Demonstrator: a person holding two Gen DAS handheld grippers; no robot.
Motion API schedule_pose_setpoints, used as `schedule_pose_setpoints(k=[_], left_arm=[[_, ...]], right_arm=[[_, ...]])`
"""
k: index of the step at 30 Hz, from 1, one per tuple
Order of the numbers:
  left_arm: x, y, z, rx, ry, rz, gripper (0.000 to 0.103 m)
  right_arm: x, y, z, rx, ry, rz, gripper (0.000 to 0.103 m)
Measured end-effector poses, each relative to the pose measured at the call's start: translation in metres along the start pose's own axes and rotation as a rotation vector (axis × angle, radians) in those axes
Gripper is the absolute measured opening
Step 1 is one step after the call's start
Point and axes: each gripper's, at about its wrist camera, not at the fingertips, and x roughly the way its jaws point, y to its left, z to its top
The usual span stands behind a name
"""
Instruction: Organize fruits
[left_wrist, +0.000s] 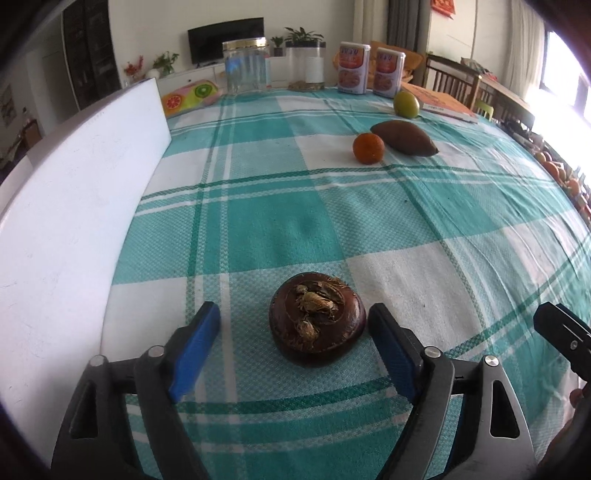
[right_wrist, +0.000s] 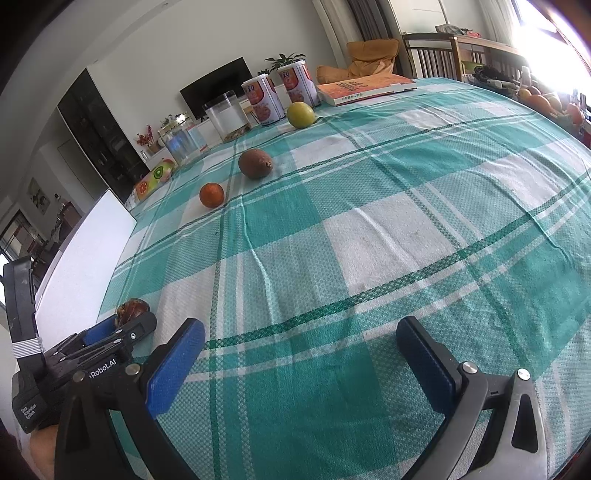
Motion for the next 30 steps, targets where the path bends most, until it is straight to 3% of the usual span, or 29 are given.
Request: schedule_pose_setpoints(k=[7,30], left_arm=[[0.0031,-0.0023,-0.0022,0.012,0.014,0.004,0.096],[0.0036,-0.0023,-0.0026,0.011,0.013,0.005,0.096]], right_arm=[[0.0003,0.0029,-0.0009,-0.013,0.004,-0.015,0.103],[0.0039,0.0075,-0.0019,-0.046,0.017,-0.058,0.103]])
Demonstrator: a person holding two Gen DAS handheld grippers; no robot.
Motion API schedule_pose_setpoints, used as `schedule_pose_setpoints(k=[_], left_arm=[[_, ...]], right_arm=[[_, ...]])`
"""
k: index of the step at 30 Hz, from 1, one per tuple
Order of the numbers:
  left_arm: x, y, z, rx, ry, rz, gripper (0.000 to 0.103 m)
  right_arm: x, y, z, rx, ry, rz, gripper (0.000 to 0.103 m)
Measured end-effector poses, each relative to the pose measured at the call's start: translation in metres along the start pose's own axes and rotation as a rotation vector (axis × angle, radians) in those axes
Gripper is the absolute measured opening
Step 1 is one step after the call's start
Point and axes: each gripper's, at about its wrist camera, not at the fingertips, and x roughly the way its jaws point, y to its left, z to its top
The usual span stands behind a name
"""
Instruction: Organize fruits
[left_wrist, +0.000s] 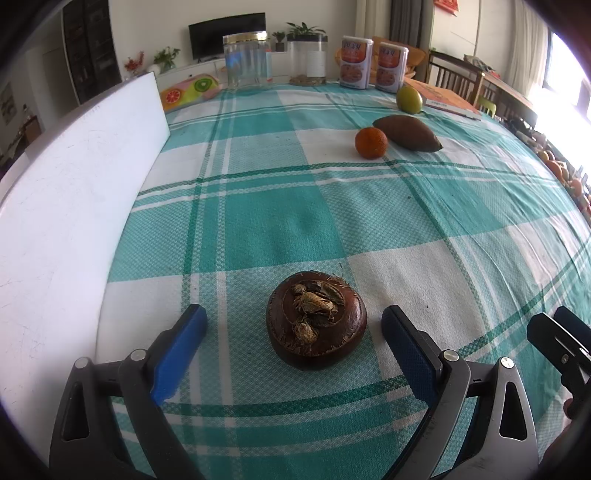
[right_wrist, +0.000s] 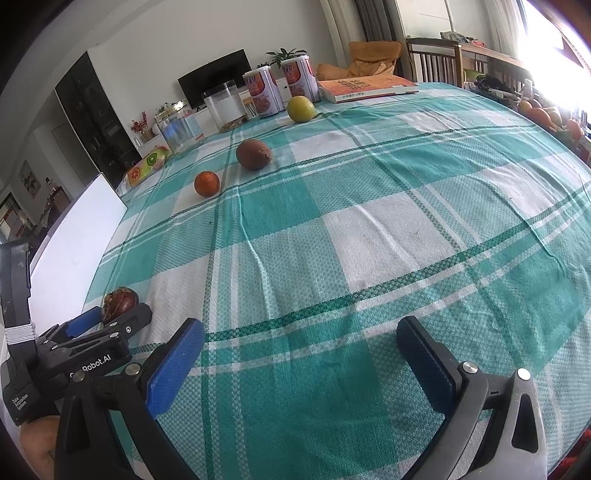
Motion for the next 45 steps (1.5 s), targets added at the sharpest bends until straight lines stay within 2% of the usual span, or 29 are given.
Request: schedule_pose_setpoints(k=[17,19,22,23,25,30,32,35,39,40,41,43,45], left_arm=[[0.0,0.0,0.0,0.0,0.0,0.0,0.096],[0.0,0.0,0.0,0.0,0.0,0.0,0.097],[0.0,0.0,0.0,0.0,-0.001,0.0,0.097],[0.0,0.0,0.0,-0.001,-0.001,0.0,0.097],[0.0,0.0,0.0,-0.001,-0.001,0.001,0.097],[0.0,0.001,0.0,-0.001,-0.001,0.001,0.097],[0.0,0.001,0.0,-0.001,-0.001,0.001,0.097],[0.0,0.001,0.0,-0.001,-0.001,0.002,0.097],[0.0,0.001,0.0,-0.001,-0.001,0.002,0.097],[0.0,0.001,0.0,-0.001,-0.001,0.001,0.097],[0.0,0.001,0.0,-0.001,-0.001,0.001,0.097],[0.0,0.0,0.0,-0.001,-0.001,0.001,0.097],[0.0,0.001,0.0,-0.001,-0.001,0.001,0.097]], right_arm=[[0.001,0.003,0.001,-0.009,0.002,-0.015,0.103],[-0.002,0.0,0.001,0.006,-0.001,0.006,0.103],[-0.014,-0.024,0.006,0.154,-0.048,0.1,0.103],[-0.016,-0.031,0.012,0.189,-0.064,0.091,0.103],[-0.009,-0.034,0.036,0.177,-0.061,0.072,0.103],[0.037,-0.009,0.127,0.018,-0.009,0.1,0.102],[0.067,0.007,0.16,-0.032,0.04,0.124,0.091],[0.116,0.029,0.192,-0.074,0.16,0.15,0.082],[0.161,0.058,0.207,-0.177,0.259,0.125,0.078],[0.171,0.062,0.207,-0.201,0.287,0.102,0.073],[0.18,0.064,0.207,-0.216,0.315,0.073,0.058],[0.186,0.066,0.208,-0.217,0.325,0.068,0.043],[0.184,0.065,0.207,-0.216,0.356,0.06,0.041]])
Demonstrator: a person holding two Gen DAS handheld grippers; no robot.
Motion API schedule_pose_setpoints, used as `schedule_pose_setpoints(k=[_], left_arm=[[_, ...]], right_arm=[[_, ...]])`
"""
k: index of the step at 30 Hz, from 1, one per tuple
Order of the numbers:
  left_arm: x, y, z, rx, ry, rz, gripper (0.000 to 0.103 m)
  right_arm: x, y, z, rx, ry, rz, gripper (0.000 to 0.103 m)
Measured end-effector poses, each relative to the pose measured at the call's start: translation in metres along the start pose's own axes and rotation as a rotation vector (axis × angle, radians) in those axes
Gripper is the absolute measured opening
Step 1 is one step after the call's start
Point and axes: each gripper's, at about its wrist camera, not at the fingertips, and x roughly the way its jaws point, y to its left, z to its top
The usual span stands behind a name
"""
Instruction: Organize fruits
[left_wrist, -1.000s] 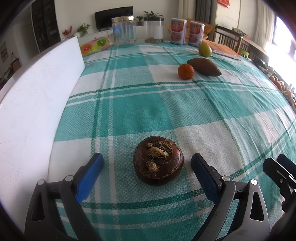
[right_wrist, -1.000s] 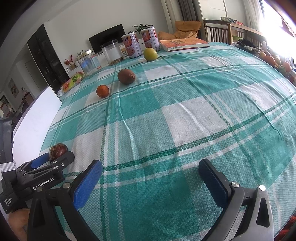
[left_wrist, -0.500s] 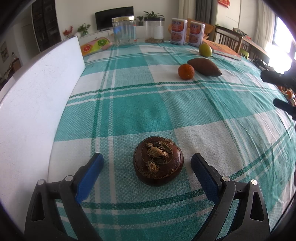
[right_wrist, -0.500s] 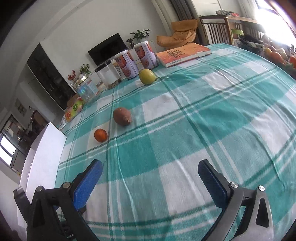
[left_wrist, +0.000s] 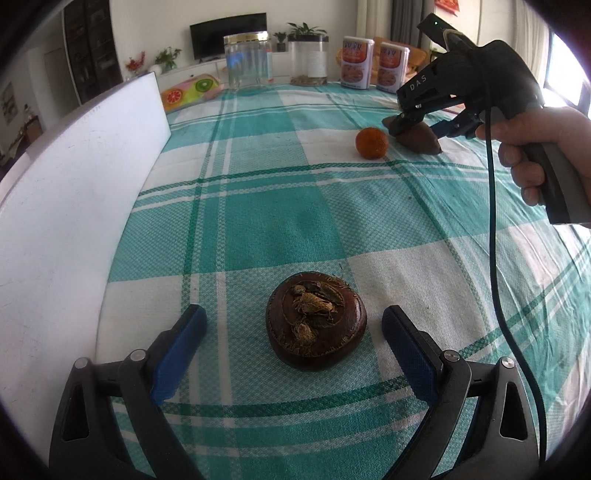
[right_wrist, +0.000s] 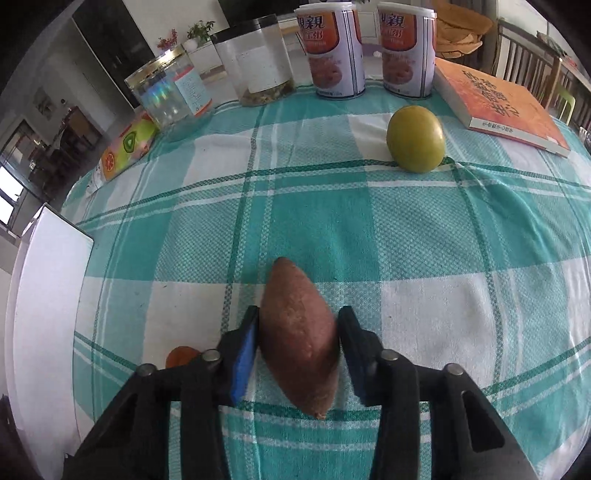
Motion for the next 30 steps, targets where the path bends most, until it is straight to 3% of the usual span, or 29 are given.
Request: schedule_pose_setpoints(k=[4,8,11,15,17,19,23,27,30], left_arm=[[0.0,0.0,0.0,0.0,0.0,0.0,0.097],[0.0,0.0,0.0,0.0,-0.001,0.0,0.097],[0.0,0.0,0.0,0.0,-0.001,0.001,0.097],[0.0,0.0,0.0,0.0,-0.001,0.0,0.097],[0.0,0.0,0.0,0.0,-0.001,0.0,0.097],[0.0,0.0,0.0,-0.002,-0.001,-0.003,0.097],[-0.004,0.007,-0.002,-0.016,-0.013,-0.092,0.099],[-0.012,0.021,-0.006,-0.06,-0.029,-0.229,0.099],[-0.017,0.022,-0.009,-0.046,-0.006,-0.248,0.098]], right_arm=[[-0.026,-0.018,-0.028,0.059,0.002,0.029,0.041],[-0.078,-0.028,-0.086,0.115,-0.045,0.111,0.041],[-0.102,-0.028,-0.146,0.137,-0.078,0.079,0.041],[-0.101,-0.018,-0.224,0.134,-0.128,-0.021,0.041],[-0.106,-0.014,-0.251,0.121,-0.227,-0.048,0.043],[-0.107,-0.009,-0.264,0.103,-0.267,-0.069,0.046],[-0.112,-0.017,-0.269,0.149,-0.282,-0.05,0.071],[-0.113,-0.022,-0.27,0.176,-0.294,-0.016,0.071],[-0.115,-0.032,-0.268,0.221,-0.278,0.066,0.073]])
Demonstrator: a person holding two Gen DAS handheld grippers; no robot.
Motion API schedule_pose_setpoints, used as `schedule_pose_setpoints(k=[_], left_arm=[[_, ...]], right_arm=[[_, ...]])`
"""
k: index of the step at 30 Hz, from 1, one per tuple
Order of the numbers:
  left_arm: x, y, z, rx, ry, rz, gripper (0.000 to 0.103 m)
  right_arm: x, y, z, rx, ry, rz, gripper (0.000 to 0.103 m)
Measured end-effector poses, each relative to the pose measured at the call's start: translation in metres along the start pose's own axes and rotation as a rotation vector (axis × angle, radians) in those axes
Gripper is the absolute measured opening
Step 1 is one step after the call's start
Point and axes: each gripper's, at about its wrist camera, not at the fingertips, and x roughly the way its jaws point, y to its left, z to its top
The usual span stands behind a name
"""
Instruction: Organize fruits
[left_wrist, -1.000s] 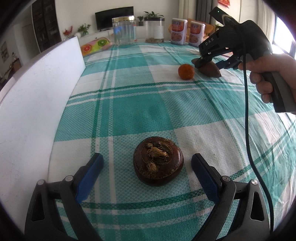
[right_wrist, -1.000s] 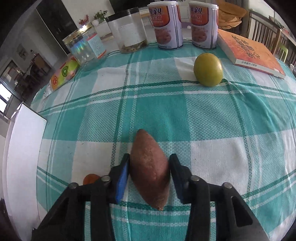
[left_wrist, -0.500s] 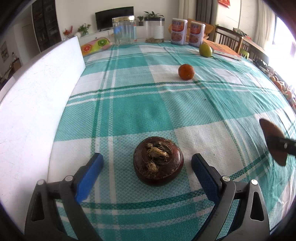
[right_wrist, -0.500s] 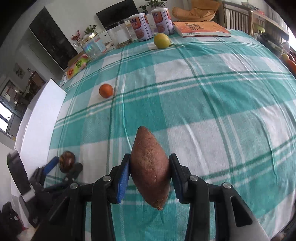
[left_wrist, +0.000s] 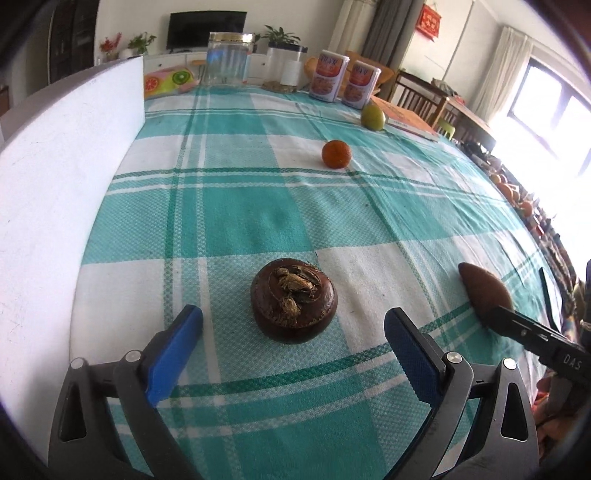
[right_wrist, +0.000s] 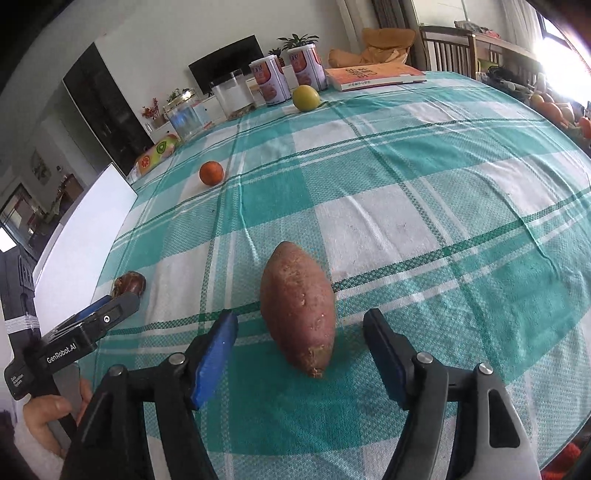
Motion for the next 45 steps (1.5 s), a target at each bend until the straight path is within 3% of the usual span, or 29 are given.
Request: schedule_pose_setpoints(k=[4,6,8,9,10,11,12,15,17,21,24,26,31,34,38,43,44,45], left_arm=[[0.005,-0.014,0.006,0.06,0.054,0.044,0.097],[0.011,-0.015,0.011,0.054,0.076,0.078,0.096],[0.015,-0.016,0.015,0.059,0.082,0.122,0.086],[0.017,-0.019,0.018,0.079,0.082,0.148,0.065],[0.018,-0.02,0.019,0.101,0.082,0.164,0.049],[0.018,-0.02,0.02,0.106,0.083,0.172,0.049],[0.016,-0.019,0.02,0.096,0.082,0.16,0.048],[-0.006,-0.016,0.013,0.067,0.062,0.091,0.048],[-0.028,-0.018,0.006,0.04,0.059,0.0,0.048],[-0.079,-0.022,-0.007,0.013,0.059,-0.181,0.048],[-0.125,-0.013,-0.011,-0.034,0.04,-0.28,0.048],[-0.158,0.005,-0.011,-0.072,-0.002,-0.296,0.048],[-0.217,0.08,-0.009,-0.208,-0.119,-0.167,0.048],[-0.228,0.133,-0.014,-0.288,-0.151,-0.001,0.048],[-0.222,0.189,-0.034,-0.382,-0.117,0.203,0.048],[-0.214,0.219,-0.057,-0.418,-0.078,0.376,0.05],[-0.213,0.222,-0.059,-0.425,-0.077,0.402,0.052],[-0.212,0.223,-0.06,-0.431,-0.08,0.421,0.062]], right_arm=[[0.005,-0.014,0.026,0.094,0.167,0.055,0.072],[0.012,-0.008,0.042,0.056,0.256,0.051,0.072],[0.019,0.005,0.055,-0.035,0.299,-0.02,0.072],[0.024,0.011,0.058,-0.088,0.324,-0.063,0.072],[0.031,0.015,0.059,-0.13,0.358,-0.1,0.067],[0.037,0.017,0.058,-0.143,0.38,-0.111,0.05],[0.039,0.018,0.057,-0.133,0.388,-0.092,0.04],[0.032,0.023,0.05,-0.144,0.357,-0.114,0.041],[0.022,0.015,0.043,-0.043,0.332,-0.001,0.041],[0.001,0.01,0.028,0.207,0.28,0.314,0.041],[-0.011,0.043,0.023,0.238,0.263,0.449,0.041],[-0.021,0.079,0.025,0.201,0.259,0.527,0.041],[-0.037,0.195,0.02,0.013,0.279,0.658,0.041],[-0.033,0.266,0.003,-0.127,0.329,0.702,0.041],[-0.011,0.334,-0.033,-0.293,0.406,0.675,0.041],[0.014,0.376,-0.07,-0.431,0.451,0.607,0.041],[0.016,0.381,-0.075,-0.447,0.454,0.592,0.044],[0.018,0.384,-0.077,-0.459,0.451,0.576,0.044]])
